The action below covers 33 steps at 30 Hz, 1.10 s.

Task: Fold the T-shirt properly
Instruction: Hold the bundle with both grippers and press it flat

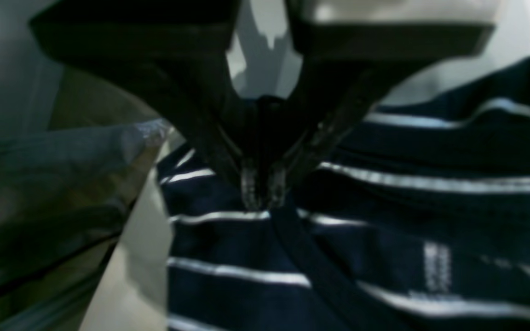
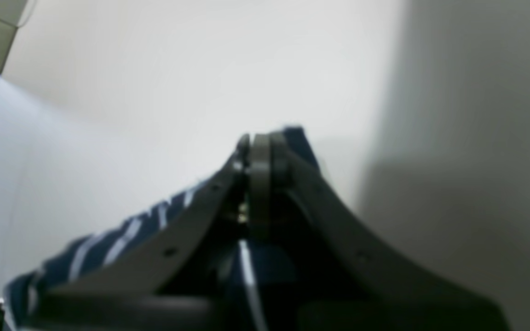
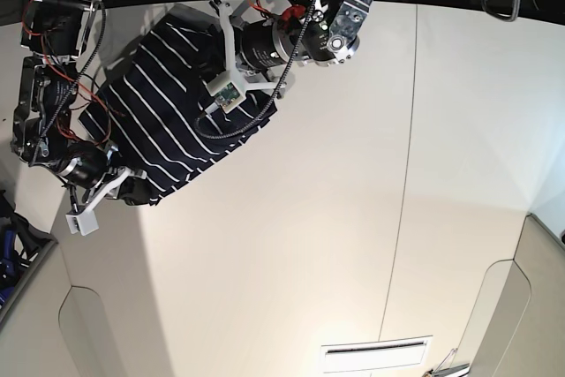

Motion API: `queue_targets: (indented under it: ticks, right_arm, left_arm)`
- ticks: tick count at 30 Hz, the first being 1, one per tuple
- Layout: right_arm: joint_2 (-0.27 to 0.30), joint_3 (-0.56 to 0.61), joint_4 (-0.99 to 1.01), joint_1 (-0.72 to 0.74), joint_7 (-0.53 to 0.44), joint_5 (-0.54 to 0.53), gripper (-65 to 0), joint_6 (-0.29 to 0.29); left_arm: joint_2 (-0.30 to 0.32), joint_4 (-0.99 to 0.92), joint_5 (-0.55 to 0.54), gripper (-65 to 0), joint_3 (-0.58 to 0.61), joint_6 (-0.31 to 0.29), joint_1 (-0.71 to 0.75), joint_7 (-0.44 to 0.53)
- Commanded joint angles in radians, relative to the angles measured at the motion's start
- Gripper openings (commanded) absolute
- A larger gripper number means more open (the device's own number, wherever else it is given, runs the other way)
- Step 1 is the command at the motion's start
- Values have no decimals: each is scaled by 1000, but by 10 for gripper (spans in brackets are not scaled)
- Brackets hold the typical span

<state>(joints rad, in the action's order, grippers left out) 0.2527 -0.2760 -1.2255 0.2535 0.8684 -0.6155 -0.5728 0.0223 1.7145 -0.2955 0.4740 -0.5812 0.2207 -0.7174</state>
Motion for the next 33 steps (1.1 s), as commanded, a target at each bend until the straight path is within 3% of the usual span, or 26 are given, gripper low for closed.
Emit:
queue_targets:
  ticks: [1, 7, 13, 19, 27, 33]
  right_arm:
    - [10, -5, -15, 26, -19, -16, -650, -8]
    - [14, -5, -15, 17, 1, -11, -650, -8]
    - [16, -5, -15, 15, 7, 6, -650, -11]
    - [15, -5, -15, 15, 39, -51, -650, -11]
    - [10, -5, -15, 14, 64, -91, -650, -11]
    - [-2, -5, -15, -14, 63, -128, -650, -24]
  left_arm:
    - [-8, 1, -14, -624, -5, -6, -23, 19]
    - [18, -31, 29, -624, -89, -6, -35, 2]
    - [74, -32, 51, -624, -262, -5, -58, 4]
    - [103, -32, 103, -624, -383, 155, -132, 2]
    - [145, 23, -24, -624, -412, 121, -132, 2]
    - [145, 173, -38, -624, -412, 120, -58, -24]
